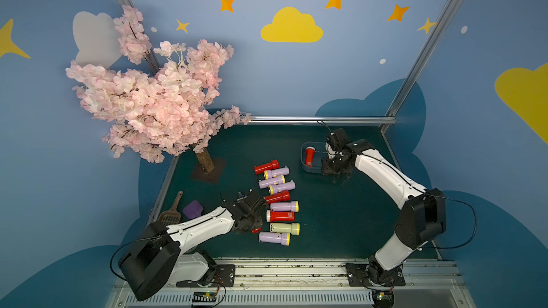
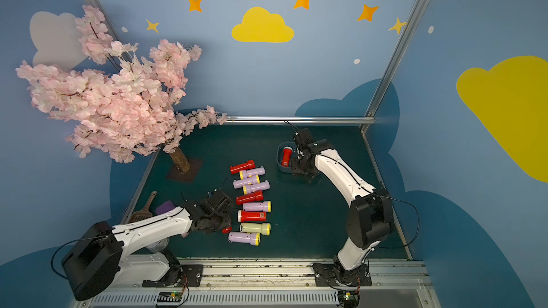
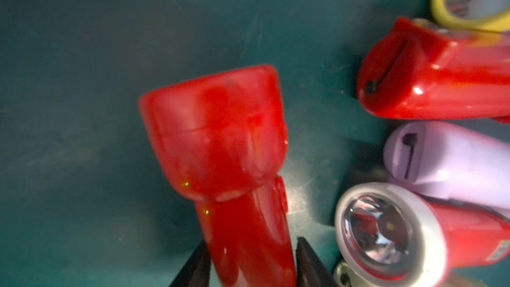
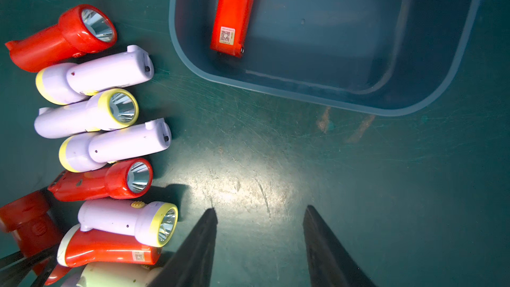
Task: Put the flashlights into the storage boxes
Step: Pick up the flashlight from the center of the board.
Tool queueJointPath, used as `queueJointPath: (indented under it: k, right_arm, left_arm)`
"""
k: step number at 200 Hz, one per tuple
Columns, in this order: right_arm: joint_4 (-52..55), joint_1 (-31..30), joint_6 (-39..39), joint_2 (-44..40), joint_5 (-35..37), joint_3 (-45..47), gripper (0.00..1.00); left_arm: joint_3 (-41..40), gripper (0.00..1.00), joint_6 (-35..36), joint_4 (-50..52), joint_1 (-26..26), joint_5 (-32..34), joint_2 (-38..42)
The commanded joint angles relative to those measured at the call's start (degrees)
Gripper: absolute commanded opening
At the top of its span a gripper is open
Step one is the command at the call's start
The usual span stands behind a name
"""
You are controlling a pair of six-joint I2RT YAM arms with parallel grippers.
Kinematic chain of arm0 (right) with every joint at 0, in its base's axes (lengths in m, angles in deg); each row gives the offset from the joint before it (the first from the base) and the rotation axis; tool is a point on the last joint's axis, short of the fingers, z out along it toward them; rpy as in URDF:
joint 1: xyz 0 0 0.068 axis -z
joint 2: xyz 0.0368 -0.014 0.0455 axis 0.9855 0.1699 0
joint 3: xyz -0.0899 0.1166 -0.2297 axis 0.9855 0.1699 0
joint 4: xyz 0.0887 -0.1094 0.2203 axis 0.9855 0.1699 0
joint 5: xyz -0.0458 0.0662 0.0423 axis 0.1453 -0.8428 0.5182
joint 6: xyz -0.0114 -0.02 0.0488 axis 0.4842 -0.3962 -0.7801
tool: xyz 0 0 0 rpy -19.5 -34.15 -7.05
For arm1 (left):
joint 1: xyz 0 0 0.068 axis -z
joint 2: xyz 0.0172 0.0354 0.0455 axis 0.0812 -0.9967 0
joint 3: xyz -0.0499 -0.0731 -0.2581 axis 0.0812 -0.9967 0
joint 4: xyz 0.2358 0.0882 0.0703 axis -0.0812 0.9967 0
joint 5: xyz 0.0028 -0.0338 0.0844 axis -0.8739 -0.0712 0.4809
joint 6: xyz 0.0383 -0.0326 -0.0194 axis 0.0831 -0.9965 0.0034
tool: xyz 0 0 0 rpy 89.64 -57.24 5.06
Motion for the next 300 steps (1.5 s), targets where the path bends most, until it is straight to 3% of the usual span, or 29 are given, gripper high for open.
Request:
queueJointPath:
  k: [1,67,157,213,270,300]
  right_arm:
    - [0.9,0.4,0.6,-0.7,0.0,-0.1,0.52]
    - [0.5,0.7,1.4,0.7,-3.4,-1.5,0.54]
    - [-0.3,0.8,1.5,1.4,-5.4,-3.4,0.58]
    - [0.5,2.6,0.7,-0.6,-3.2,-2.6,0.58]
    - [1.1,5.4,-0.6,-4.8,-1.3,1.0,0.58]
    - [2.1,6.3,-1.5,-7.1,-0.7,2.8,0.58]
  left_arm:
    - [1.4,0.42,0.7,1.1,-0.6,-0.9,-1.3]
    - [1.9,0.21,1.8,2.6,-2.0,-1.4,-1.5]
    - [15.3,0.16,13.1,11.9,-6.5,-0.2,-5.2]
    - [35.3,0.14,24.6,16.2,-8.9,-0.8,-16.5]
    - [63.8,0.12,37.0,19.0,-9.2,-5.6,-35.7]
    - [81.5,0.11,40.0,23.6,-9.1,-8.5,-46.6]
